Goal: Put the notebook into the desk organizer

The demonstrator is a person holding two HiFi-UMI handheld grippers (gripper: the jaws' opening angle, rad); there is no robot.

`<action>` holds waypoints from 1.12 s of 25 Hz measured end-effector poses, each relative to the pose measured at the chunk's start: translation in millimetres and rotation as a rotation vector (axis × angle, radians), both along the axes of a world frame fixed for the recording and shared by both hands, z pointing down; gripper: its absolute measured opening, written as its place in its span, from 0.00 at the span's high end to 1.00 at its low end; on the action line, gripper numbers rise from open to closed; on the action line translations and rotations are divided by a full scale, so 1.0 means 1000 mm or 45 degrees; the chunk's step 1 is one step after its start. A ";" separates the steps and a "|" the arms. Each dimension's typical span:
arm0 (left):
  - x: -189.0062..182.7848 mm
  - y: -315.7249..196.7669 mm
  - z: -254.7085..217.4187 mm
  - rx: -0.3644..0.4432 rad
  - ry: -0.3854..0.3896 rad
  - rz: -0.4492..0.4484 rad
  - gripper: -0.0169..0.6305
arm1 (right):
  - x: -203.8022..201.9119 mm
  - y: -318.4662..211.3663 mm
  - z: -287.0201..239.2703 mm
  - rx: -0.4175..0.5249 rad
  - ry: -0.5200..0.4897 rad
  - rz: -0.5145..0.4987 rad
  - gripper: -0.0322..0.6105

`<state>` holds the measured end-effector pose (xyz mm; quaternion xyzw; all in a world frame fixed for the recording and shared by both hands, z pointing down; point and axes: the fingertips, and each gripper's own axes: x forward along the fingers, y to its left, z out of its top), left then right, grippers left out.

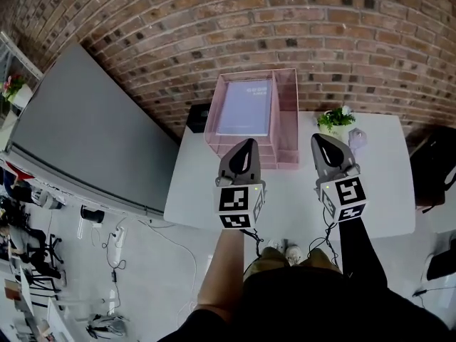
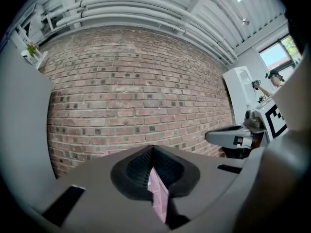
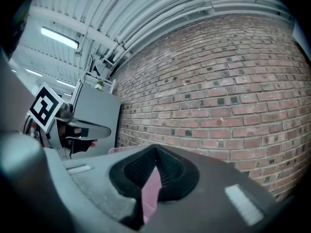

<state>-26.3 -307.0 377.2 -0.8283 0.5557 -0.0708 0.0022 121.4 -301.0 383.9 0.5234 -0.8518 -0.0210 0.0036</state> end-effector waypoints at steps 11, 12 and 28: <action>0.009 0.009 -0.008 0.038 -0.013 -0.019 0.96 | -0.003 0.004 -0.006 0.020 0.022 -0.043 0.95; 0.009 0.009 -0.008 0.039 -0.013 -0.019 0.96 | -0.003 0.004 -0.007 0.021 0.022 -0.047 0.95; 0.010 0.011 -0.007 0.032 -0.025 -0.022 0.96 | -0.005 0.002 -0.007 0.022 0.007 -0.062 0.95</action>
